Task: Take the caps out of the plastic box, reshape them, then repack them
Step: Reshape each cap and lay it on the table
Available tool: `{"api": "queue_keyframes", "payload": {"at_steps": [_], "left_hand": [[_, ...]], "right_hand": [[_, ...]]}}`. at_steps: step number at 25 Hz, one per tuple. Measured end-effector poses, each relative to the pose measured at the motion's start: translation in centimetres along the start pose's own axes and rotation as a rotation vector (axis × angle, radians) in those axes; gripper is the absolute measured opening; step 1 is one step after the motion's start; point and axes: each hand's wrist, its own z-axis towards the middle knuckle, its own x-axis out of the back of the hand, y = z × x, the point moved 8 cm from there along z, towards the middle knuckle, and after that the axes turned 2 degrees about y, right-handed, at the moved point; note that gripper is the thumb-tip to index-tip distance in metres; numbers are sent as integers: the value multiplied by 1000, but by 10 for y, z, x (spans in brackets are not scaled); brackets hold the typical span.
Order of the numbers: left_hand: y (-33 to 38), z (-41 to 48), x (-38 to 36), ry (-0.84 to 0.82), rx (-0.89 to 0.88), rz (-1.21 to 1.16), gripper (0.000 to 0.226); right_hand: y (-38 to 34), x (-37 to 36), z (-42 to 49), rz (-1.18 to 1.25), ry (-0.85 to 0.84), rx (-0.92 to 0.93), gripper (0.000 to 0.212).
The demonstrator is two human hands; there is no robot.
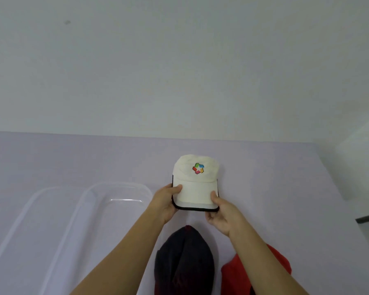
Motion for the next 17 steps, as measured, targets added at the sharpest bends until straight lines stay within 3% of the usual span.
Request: {"api": "queue_keyframes", "payload": {"at_steps": [4,8,12,15,17], "left_hand": [[-12,37,13,108,17,82,28],[-16,54,20,316,-56,365,18],[-15,49,21,474,-81,730,39],[6,30,7,481,-288,839,49],[39,16,-7,423,-528,868,47]], "right_hand": [[3,9,39,-163,65,7,37],[0,15,61,-406,96,103,49],[-10,22,55,-931,226,192,54],[-26,25,46,-1163,248,315,54],[-58,15,33,-1191,269,592,48]]}}
